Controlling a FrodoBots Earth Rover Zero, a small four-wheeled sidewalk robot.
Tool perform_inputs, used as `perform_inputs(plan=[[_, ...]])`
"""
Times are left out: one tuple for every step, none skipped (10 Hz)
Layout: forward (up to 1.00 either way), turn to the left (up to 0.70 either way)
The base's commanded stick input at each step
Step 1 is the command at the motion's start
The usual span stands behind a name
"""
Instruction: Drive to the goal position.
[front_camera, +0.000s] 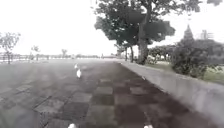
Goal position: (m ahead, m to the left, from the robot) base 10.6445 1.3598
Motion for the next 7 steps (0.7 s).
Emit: perform_inputs(plan=[[1.0,-0.21],[1.0,0.0],[1.0,0.0],[1.0,0.0],[1.0,0.0],[1.0,0.0],[1.0,0.0]])
